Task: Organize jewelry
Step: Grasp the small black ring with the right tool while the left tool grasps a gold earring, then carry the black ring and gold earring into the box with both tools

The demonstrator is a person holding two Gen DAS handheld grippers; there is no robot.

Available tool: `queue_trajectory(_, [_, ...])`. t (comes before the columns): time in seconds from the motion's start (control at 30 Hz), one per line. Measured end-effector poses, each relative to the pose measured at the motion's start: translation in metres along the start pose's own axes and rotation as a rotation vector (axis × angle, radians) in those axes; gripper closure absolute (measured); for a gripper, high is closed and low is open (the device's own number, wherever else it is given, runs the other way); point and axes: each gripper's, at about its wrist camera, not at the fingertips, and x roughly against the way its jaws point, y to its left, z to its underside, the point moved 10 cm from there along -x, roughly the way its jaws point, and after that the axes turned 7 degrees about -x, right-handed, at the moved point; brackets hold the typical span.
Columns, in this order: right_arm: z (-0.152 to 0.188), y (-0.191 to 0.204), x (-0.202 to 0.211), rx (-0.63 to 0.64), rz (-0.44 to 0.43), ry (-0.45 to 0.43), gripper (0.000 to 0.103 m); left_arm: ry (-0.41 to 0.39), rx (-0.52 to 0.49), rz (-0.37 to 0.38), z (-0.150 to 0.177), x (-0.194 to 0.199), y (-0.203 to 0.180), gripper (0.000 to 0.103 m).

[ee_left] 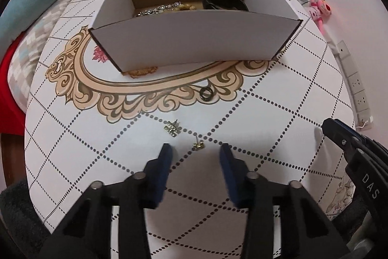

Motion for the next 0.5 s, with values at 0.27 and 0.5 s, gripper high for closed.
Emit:
queue_trajectory(0.27, [0.002, 0.0, -0.001, -0.001, 0.001, 0.004, 0.09, -0.013, -0.024, 0.015, -0.005, -0.001, -0.006, 0.097])
queue_trajectory(0.5, [0.0, 0.002, 0.004, -0.002, -0.006, -0.005, 0.09, -0.038, -0.043, 0.025, -0.011, 0.005, -0.011, 0.097])
